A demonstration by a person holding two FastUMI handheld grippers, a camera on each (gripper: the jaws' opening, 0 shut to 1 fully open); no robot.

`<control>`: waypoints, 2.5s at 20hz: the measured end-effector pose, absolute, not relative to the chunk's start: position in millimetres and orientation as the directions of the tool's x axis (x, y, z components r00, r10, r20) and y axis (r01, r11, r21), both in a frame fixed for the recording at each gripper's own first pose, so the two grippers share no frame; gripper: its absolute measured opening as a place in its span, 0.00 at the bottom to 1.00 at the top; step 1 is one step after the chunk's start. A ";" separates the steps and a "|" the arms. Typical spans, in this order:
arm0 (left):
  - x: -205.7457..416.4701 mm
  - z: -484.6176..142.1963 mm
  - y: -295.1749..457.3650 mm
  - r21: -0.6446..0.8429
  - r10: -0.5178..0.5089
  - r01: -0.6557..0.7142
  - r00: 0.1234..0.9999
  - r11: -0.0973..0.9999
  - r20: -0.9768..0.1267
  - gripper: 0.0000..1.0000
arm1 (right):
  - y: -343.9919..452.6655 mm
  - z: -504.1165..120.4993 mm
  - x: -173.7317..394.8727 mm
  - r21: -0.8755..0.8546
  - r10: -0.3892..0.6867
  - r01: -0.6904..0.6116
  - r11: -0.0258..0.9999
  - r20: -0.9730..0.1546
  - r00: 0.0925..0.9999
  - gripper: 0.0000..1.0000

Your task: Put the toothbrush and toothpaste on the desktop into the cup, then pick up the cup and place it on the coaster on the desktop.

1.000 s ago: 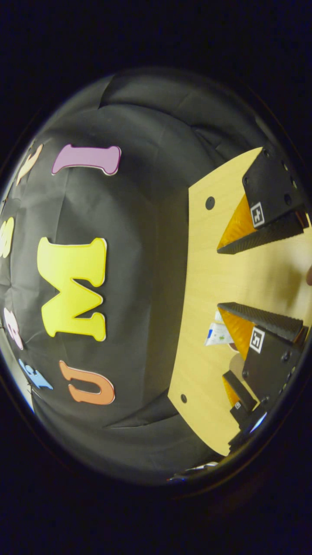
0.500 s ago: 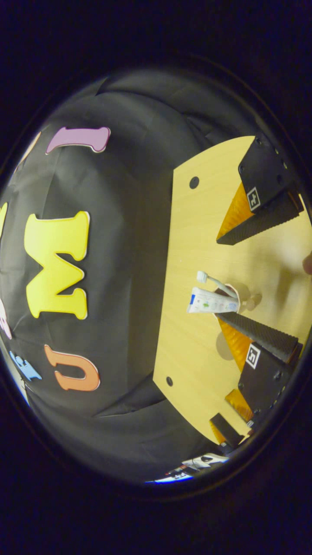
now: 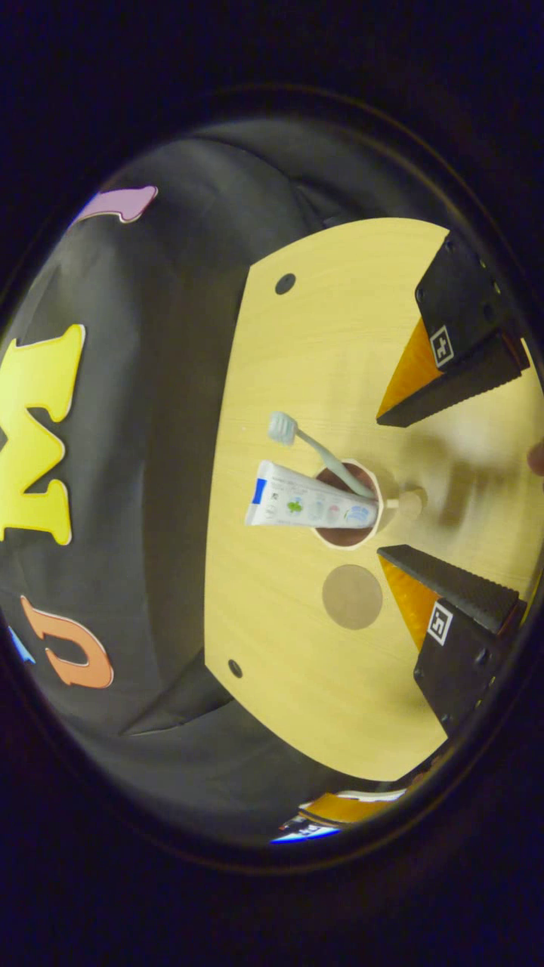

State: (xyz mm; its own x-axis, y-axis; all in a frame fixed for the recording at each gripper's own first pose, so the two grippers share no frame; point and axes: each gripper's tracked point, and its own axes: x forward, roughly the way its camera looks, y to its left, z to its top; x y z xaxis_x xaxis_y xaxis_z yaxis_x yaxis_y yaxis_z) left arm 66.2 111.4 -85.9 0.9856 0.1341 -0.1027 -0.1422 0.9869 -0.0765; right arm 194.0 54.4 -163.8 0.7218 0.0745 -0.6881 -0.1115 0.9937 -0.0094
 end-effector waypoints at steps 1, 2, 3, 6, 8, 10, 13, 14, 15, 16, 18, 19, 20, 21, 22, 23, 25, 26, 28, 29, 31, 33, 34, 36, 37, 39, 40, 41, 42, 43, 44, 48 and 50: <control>65.4 -88.6 120.0 -0.081 0.148 -0.157 0.983 0.984 -0.109 1.00 | 54.5 -171.2 196.6 -0.014 0.068 -0.110 0.994 -0.710 0.701 0.96; 64.5 -90.6 127.9 -0.084 0.163 -0.173 0.980 0.981 -0.116 1.00 | 56.1 -180.2 197.0 -0.017 0.062 -0.110 0.994 -0.739 0.670 0.98; 63.4 -95.1 137.8 -0.084 0.181 -0.193 0.975 0.978 -0.128 1.00 | 57.4 -188.5 198.9 -0.012 0.063 -0.110 0.994 -0.761 0.645 0.96; 60.2 -105.1 166.5 -0.073 0.236 -0.250 0.959 0.966 -0.153 1.00 | 61.1 -206.9 208.9 -0.030 0.047 -0.119 0.992 -0.802 0.596 0.98; 59.9 -107.4 181.4 -0.068 0.265 -0.279 0.950 0.958 -0.168 1.00 | 63.9 -214.1 213.7 -0.036 0.039 -0.120 0.992 -0.820 0.570 0.93; 57.8 -113.3 191.5 -0.067 0.284 -0.301 0.941 0.951 -0.186 1.00 | 69.7 -219.1 213.7 -0.026 0.049 -0.129 0.991 -0.836 0.546 0.71; 59.4 -121.4 195.0 -0.070 0.293 -0.314 0.932 0.947 -0.214 1.00 | 71.3 -226.1 213.5 -0.035 0.039 -0.131 0.991 -0.851 0.524 0.52; 58.8 -123.8 194.4 -0.073 0.289 -0.311 0.931 0.947 -0.222 1.00 | 69.9 -229.0 212.0 -0.037 0.034 -0.127 0.991 -0.855 0.518 0.48; 59.5 -125.9 192.4 -0.077 0.283 -0.307 0.931 0.948 -0.230 1.00 | 70.0 -225.8 210.4 -0.032 0.037 -0.122 0.992 -0.854 0.519 0.34; 60.6 -127.5 191.1 -0.081 0.277 -0.302 0.932 0.950 -0.235 1.00 | 70.9 -230.1 211.0 -0.035 0.036 -0.126 0.991 -0.856 0.516 0.27; 62.5 -129.2 189.7 -0.088 0.265 -0.294 0.933 0.952 -0.242 1.00 | 69.7 -228.5 210.4 -0.050 0.034 -0.148 0.988 -0.856 0.515 0.24; 63.0 -130.1 188.9 -0.090 0.260 -0.289 0.934 0.953 -0.246 1.00 | 69.5 -227.7 211.4 -0.055 0.035 -0.159 0.986 -0.857 0.515 0.21; 63.2 -131.3 187.7 -0.090 0.255 -0.284 0.935 0.954 -0.248 1.00 | 67.9 -227.8 209.9 -0.061 0.034 -0.167 0.984 -0.856 0.515 0.20; 63.4 -131.4 186.9 -0.092 0.250 -0.279 0.936 0.956 -0.247 1.00 | 67.6 -226.5 210.1 -0.065 0.032 -0.169 0.984 -0.856 0.517 0.15; 69.3 -130.7 180.0 -0.091 0.245 -0.274 0.937 0.957 -0.248 1.00 | 67.8 -228.2 209.9 -0.067 0.030 -0.168 0.983 -0.854 0.519 0.12; 72.1 -129.2 178.1 -0.090 0.243 -0.272 0.938 0.958 -0.246 1.00 | 68.2 -225.9 209.1 -0.068 0.029 -0.165 0.984 -0.852 0.523 0.09; 70.7 -128.9 179.7 -0.090 0.241 -0.269 0.939 0.959 -0.244 1.00 | 68.4 -225.1 209.3 -0.073 0.026 -0.164 0.984 -0.848 0.529 0.08; 69.1 -130.5 182.3 -0.091 0.241 -0.269 0.939 0.959 -0.244 1.00 | 69.4 -225.1 210.9 -0.073 0.027 -0.164 0.984 -0.843 0.537 0.08; 65.9 -131.7 185.2 -0.093 0.245 -0.275 0.937 0.957 -0.247 1.00 | 70.0 -225.3 213.2 -0.082 0.028 -0.172 0.982 -0.830 0.557 0.08; 63.2 -132.2 186.8 -0.095 0.249 -0.279 0.936 0.956 -0.249 1.00 | 71.6 -225.7 213.5 -0.085 0.033 -0.181 0.980 -0.824 0.566 0.08; 60.8 -131.0 191.9 -0.100 0.257 -0.289 0.934 0.952 -0.249 1.00 | 72.7 -225.4 214.3 -0.084 0.050 -0.203 0.975 -0.817 0.575 0.08; 55.1 -129.8 198.1 -0.102 0.268 -0.300 0.931 0.948 -0.249 1.00 | 72.3 -223.4 214.2 -0.080 0.068 -0.229 0.970 -0.815 0.575 0.08; 53.3 -130.3 202.0 -0.103 0.274 -0.307 0.929 0.946 -0.249 1.00 | 71.5 -222.4 214.0 -0.084 0.075 -0.244 0.966 -0.815 0.575 0.06; 46.8 -130.5 208.8 -0.107 0.288 -0.322 0.924 0.941 -0.249 1.00 | 69.8 -218.5 213.6 -0.089 0.089 -0.275 0.957 -0.814 0.574 0.06; 42.7 -130.3 212.5 -0.108 0.297 -0.331 0.922 0.937 -0.249 1.00 | 69.1 -217.0 213.7 -0.092 0.096 -0.289 0.953 -0.813 0.574 0.06; 37.8 -129.7 220.2 -0.108 0.314 -0.348 0.917 0.931 -0.246 1.00 | 65.4 -216.9 213.9 -0.102 0.105 -0.318 0.942 -0.814 0.571 0.06; 34.5 -130.3 224.1 -0.107 0.323 -0.357 0.914 0.928 -0.245 1.00 | 63.8 -216.7 213.5 -0.107 0.107 -0.330 0.938 -0.816 0.568 0.06; 31.3 -130.4 228.1 -0.108 0.330 -0.364 0.912 0.925 -0.244 1.00 | 61.8 -216.4 213.9 -0.110 0.110 -0.340 0.934 -0.817 0.566 0.08; 29.1 -130.6 230.4 -0.108 0.338 -0.372 0.909 0.922 -0.245 1.00 | 61.3 -216.0 214.1 -0.114 0.110 -0.346 0.931 -0.817 0.566 0.06; 26.9 -130.7 232.8 -0.109 0.345 -0.380 0.906 0.919 -0.246 1.00 | 59.1 -215.1 214.0 -0.119 0.107 -0.350 0.929 -0.819 0.564 0.08; 24.1 -131.4 236.5 -0.112 0.352 -0.387 0.903 0.915 -0.247 1.00 | 60.4 -214.9 213.3 -0.121 0.106 -0.351 0.928 -0.820 0.562 0.08; 17.2 -138.0 247.2 -0.123 0.367 -0.408 0.893 0.904 -0.261 1.00 | 58.0 -211.0 211.9 -0.135 0.093 -0.358 0.924 -0.828 0.553 0.08; 15.5 -139.6 249.7 -0.125 0.369 -0.411 0.891 0.903 -0.264 1.00 | 57.8 -209.7 211.9 -0.137 0.087 -0.353 0.925 -0.831 0.550 0.08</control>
State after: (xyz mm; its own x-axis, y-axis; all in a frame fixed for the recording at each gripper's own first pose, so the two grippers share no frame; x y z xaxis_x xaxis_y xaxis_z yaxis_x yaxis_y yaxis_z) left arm 15.5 249.7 -139.6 0.8912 0.3686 -0.2642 -0.4106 0.9033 -0.1247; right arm 211.9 57.8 -209.7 0.5500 0.0872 -0.8306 -0.3534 0.9254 -0.1369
